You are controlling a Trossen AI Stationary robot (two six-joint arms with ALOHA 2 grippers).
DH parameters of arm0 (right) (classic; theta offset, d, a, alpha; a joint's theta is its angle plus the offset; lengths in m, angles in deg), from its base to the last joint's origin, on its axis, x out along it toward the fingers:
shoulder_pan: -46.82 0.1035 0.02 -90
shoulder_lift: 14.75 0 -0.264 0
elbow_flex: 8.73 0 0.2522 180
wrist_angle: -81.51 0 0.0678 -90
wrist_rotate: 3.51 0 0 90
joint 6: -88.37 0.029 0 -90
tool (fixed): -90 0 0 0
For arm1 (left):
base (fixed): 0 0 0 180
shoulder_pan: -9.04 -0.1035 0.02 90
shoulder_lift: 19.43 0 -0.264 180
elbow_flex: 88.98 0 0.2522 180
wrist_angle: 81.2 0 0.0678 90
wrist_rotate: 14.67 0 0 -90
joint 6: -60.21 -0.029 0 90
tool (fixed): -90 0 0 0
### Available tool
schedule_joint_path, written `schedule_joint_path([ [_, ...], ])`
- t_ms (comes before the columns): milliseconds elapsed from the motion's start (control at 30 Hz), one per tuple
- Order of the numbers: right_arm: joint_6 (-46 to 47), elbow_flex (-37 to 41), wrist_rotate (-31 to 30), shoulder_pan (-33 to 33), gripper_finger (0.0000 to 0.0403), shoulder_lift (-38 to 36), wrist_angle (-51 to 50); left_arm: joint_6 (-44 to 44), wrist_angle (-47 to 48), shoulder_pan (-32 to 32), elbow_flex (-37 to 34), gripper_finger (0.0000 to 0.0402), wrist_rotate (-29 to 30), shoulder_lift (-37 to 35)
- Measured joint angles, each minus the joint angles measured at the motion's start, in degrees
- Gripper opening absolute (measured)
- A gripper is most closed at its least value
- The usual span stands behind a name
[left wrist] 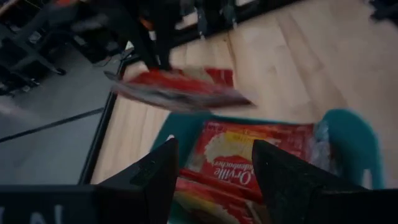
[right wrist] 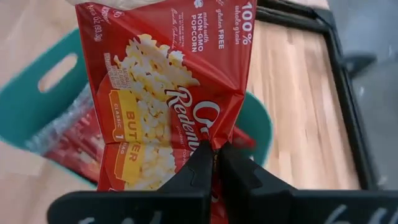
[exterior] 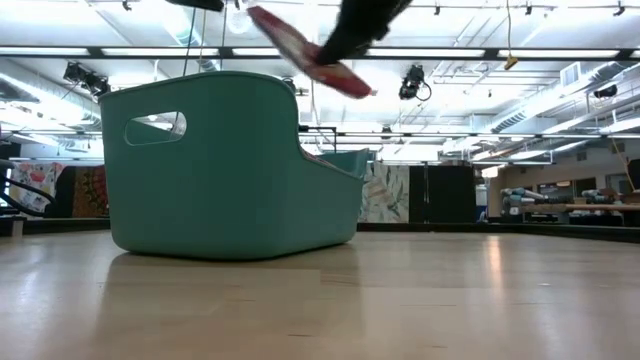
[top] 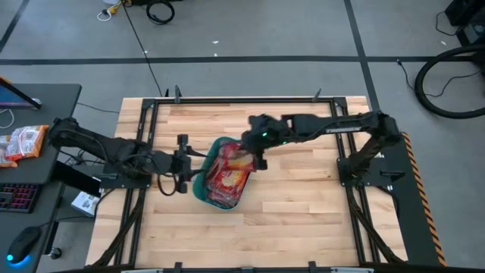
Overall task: Sort popcorn bags into baskets
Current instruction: Put the red popcorn bag into the green bin
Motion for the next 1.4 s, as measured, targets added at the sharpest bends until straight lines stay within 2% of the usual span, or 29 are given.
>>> schedule_joint_path([
  [167, -14.8, -4.5, -1.4, 2.5, 0.0020, 6.7, 0.9, 4.5, 2.9, 0.0, 0.0, 0.0208, -4.1, -5.4],
  [333, -29.0, -5.6, -1.3, 3.6, 0.0020, 11.9, 3.9, 7.7, 3.8, 0.0, 0.0, 0.0208, -9.2, -8.8],
  [467, -41.2, -5.8, -2.0, 4.1, 0.0020, 14.8, 5.7, 8.0, 4.0, 0.0, 0.0, 0.0208, -9.8, -9.0],
  [633, -53.4, -5.8, -7.3, 6.0, 0.0021, 18.0, 7.4, 8.0, 4.3, 0.0, 0.0, 0.0208, -9.8, -8.8],
  [733, -54.1, -5.8, -9.5, 6.4, 0.0028, 19.4, 9.1, 8.0, 4.3, 0.0, 0.0, 0.0208, -9.8, -8.8],
  [800, -53.8, -5.8, -8.5, 6.4, 0.0040, 19.4, 8.7, 8.0, 4.3, 0.0, 0.0, 0.0208, -9.8, -8.8],
  [933, -50.4, -5.8, -7.5, 6.2, 0.0084, 19.3, 9.1, 8.0, 4.3, 0.0, 0.0, 0.0208, -9.8, -8.8],
  [1033, -50.2, -5.8, -10.0, 6.3, 0.0126, 19.2, 8.7, 8.0, 4.3, 0.0, 0.0, 0.0208, -9.8, -8.8],
  [1167, -50.1, -5.7, -16.7, 7.0, 0.0176, 18.7, 8.5, 8.1, 4.3, 0.0, 0.0, 0.0208, -9.7, -8.8],
  [1267, -47.2, -5.7, -17.5, 7.6, 0.0200, 17.0, 8.7, 9.1, 4.2, 0.0, 0.0, 0.0208, -9.8, -8.8],
  [1400, -39.6, -5.7, -17.8, 8.2, 0.0211, 14.8, 6.7, 9.5, 3.5, 0.0, -0.6, 0.0208, -9.7, -8.4],
])
